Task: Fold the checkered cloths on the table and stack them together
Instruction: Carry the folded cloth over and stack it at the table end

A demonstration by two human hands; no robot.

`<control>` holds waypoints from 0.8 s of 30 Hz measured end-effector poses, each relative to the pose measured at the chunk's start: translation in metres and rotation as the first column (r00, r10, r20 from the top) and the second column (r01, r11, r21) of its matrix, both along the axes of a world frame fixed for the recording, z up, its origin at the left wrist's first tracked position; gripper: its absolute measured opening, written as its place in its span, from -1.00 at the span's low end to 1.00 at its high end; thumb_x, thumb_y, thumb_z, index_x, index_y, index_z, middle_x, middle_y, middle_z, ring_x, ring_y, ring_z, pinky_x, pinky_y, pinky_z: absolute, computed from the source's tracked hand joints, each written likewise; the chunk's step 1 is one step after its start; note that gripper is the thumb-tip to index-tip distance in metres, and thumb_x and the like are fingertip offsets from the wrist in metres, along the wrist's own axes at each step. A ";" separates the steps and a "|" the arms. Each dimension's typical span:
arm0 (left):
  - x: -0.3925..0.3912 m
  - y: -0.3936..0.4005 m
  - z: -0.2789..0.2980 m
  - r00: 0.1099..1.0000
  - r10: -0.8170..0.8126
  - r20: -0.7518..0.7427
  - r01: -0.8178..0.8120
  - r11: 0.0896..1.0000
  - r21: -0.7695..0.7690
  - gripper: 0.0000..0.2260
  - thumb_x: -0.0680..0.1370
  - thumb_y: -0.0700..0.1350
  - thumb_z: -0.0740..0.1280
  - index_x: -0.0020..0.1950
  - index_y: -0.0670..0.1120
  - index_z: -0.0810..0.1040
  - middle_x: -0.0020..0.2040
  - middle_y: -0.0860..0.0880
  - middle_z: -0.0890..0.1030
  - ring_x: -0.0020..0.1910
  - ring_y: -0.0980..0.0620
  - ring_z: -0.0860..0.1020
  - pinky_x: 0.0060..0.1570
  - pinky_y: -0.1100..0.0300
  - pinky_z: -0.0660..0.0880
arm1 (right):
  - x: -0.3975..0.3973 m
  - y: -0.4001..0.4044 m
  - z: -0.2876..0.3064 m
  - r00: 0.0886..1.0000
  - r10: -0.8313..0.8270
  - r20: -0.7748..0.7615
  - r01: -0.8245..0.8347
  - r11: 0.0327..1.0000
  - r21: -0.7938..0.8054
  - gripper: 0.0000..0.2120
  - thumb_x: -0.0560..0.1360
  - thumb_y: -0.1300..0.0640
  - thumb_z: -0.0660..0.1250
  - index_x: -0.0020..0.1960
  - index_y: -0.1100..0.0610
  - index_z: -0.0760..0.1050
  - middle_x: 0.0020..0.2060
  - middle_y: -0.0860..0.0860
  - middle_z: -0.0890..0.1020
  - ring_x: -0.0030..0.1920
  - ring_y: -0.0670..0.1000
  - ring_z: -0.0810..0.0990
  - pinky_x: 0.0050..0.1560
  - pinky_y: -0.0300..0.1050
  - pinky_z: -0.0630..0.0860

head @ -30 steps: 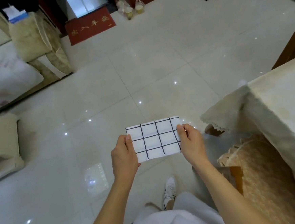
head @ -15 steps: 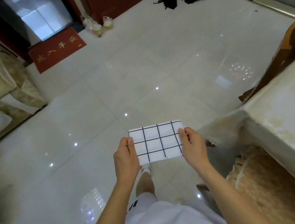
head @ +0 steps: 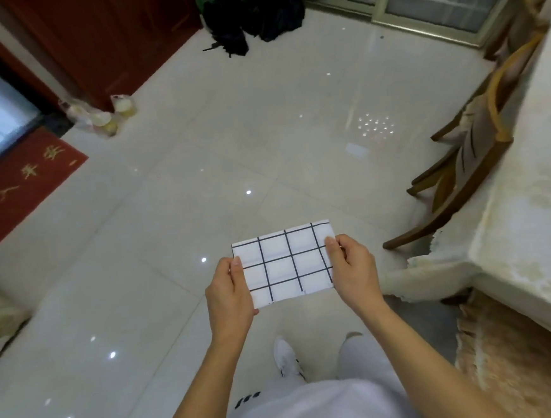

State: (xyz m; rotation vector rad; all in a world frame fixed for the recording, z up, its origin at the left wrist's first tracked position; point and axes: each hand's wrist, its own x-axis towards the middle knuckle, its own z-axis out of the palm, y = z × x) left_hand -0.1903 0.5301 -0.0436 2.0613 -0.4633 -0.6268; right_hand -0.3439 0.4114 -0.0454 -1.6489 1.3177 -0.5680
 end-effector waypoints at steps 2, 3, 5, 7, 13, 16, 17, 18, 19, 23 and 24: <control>0.010 -0.025 -0.001 0.999 -0.040 -0.019 0.040 0.999 -0.007 -0.74 0.70 -0.01 0.12 -0.10 -0.07 0.48 -0.37 -0.10 0.39 -0.38 0.01 0.40 -0.55 0.19 0.49 | 0.005 -0.019 0.000 0.999 -0.043 -0.005 0.043 0.999 0.002 -0.58 0.67 0.01 0.15 -0.29 0.22 0.29 -0.45 0.00 0.31 -0.40 -0.09 0.24 -0.34 -0.07 0.23; 0.014 -0.038 -0.001 0.998 -0.061 -0.028 0.061 0.998 -0.007 -0.74 0.70 -0.01 0.12 -0.09 -0.08 0.48 -0.39 -0.08 0.38 -0.39 0.02 0.39 -0.54 0.18 0.50 | 0.006 -0.028 -0.001 0.998 -0.067 -0.008 0.067 0.998 0.000 -0.57 0.67 0.00 0.15 -0.27 0.26 0.30 -0.45 0.01 0.31 -0.39 -0.08 0.25 -0.34 -0.07 0.23; 0.020 -0.066 -0.003 0.994 -0.106 -0.039 0.106 0.994 -0.004 -0.74 0.70 -0.02 0.12 -0.08 -0.08 0.49 -0.39 -0.05 0.37 -0.39 0.03 0.39 -0.53 0.17 0.51 | 0.008 -0.049 -0.003 0.993 -0.115 -0.011 0.115 0.993 -0.003 -0.57 0.67 0.00 0.15 -0.25 0.28 0.32 -0.44 0.03 0.32 -0.39 -0.07 0.26 -0.34 -0.08 0.24; 0.026 -0.098 -0.006 0.987 -0.156 -0.035 0.156 0.988 -0.003 -0.75 0.70 -0.02 0.12 -0.07 -0.07 0.50 -0.37 -0.06 0.42 -0.36 0.01 0.43 -0.54 0.17 0.51 | 0.009 -0.071 -0.008 0.986 -0.164 -0.012 0.164 0.986 0.006 -0.57 0.67 -0.02 0.15 -0.23 0.28 0.36 -0.43 0.08 0.36 -0.38 -0.06 0.29 -0.33 -0.09 0.27; 0.038 -0.215 -0.014 0.964 -0.267 0.012 0.267 0.964 -0.005 -0.74 0.69 -0.03 0.14 -0.13 -0.06 0.48 -0.26 -0.28 0.52 -0.33 -0.08 0.48 -0.59 0.23 0.45 | 0.009 -0.164 -0.021 0.960 -0.279 0.021 0.279 0.960 0.024 -0.60 0.67 0.01 0.15 -0.26 0.21 0.36 -0.43 0.05 0.36 -0.38 -0.06 0.29 -0.33 -0.09 0.29; 0.036 -0.287 -0.014 0.953 -0.302 0.018 0.302 0.953 -0.007 -0.74 0.69 -0.03 0.14 -0.14 -0.07 0.48 -0.23 -0.34 0.51 -0.33 -0.11 0.47 -0.58 0.23 0.45 | 0.005 -0.231 -0.023 0.949 -0.310 0.049 0.308 0.950 0.039 -0.62 0.67 0.02 0.16 -0.27 0.16 0.35 -0.43 0.00 0.34 -0.38 -0.08 0.29 -0.34 -0.13 0.29; 0.035 -0.312 -0.012 0.948 -0.317 0.018 0.317 0.948 -0.009 -0.74 0.69 -0.03 0.14 -0.14 -0.07 0.48 -0.23 -0.34 0.51 -0.32 -0.12 0.47 -0.58 0.23 0.45 | 0.003 -0.256 -0.022 0.948 -0.314 0.057 0.312 0.949 0.041 -0.62 0.67 0.01 0.16 -0.27 0.17 0.35 -0.44 0.00 0.34 -0.39 -0.08 0.29 -0.33 -0.11 0.30; 0.033 -0.338 -0.010 0.943 -0.331 0.023 0.331 0.944 -0.008 -0.73 0.69 -0.03 0.14 -0.13 -0.08 0.48 -0.23 -0.34 0.50 -0.33 -0.13 0.47 -0.58 0.23 0.45 | 0.001 -0.281 -0.021 0.944 -0.323 0.062 0.321 0.946 0.042 -0.61 0.67 0.02 0.16 -0.27 0.18 0.34 -0.44 0.00 0.33 -0.39 -0.08 0.29 -0.33 -0.10 0.30; 0.031 -0.362 -0.008 0.940 -0.340 0.028 0.340 0.940 -0.006 -0.73 0.69 -0.03 0.14 -0.13 -0.09 0.48 -0.24 -0.35 0.50 -0.33 -0.12 0.47 -0.58 0.23 0.46 | -0.002 -0.303 -0.019 0.940 -0.334 0.066 0.331 0.943 0.043 -0.61 0.67 0.02 0.16 -0.28 0.16 0.33 -0.44 -0.01 0.33 -0.39 -0.08 0.29 -0.33 -0.10 0.30; 0.018 -0.448 -0.001 0.931 -0.365 0.022 0.366 0.930 -0.033 -0.74 0.69 -0.05 0.13 -0.12 -0.07 0.50 -0.24 -0.37 0.49 -0.35 -0.10 0.45 -0.57 0.25 0.45 | -0.016 -0.384 -0.006 0.920 -0.372 0.120 0.371 0.928 0.030 -0.61 0.67 0.05 0.18 -0.32 0.06 0.27 -0.46 -0.08 0.29 -0.41 -0.13 0.26 -0.36 -0.17 0.27; 0.014 -0.466 -0.001 0.928 -0.372 0.029 0.373 0.927 -0.035 -0.74 0.69 -0.05 0.13 -0.12 -0.07 0.50 -0.25 -0.37 0.49 -0.35 -0.10 0.44 -0.57 0.24 0.45 | -0.019 -0.400 -0.004 0.915 -0.384 0.122 0.385 0.923 0.020 -0.61 0.67 0.05 0.18 -0.32 0.05 0.27 -0.47 -0.09 0.29 -0.42 -0.14 0.25 -0.36 -0.18 0.27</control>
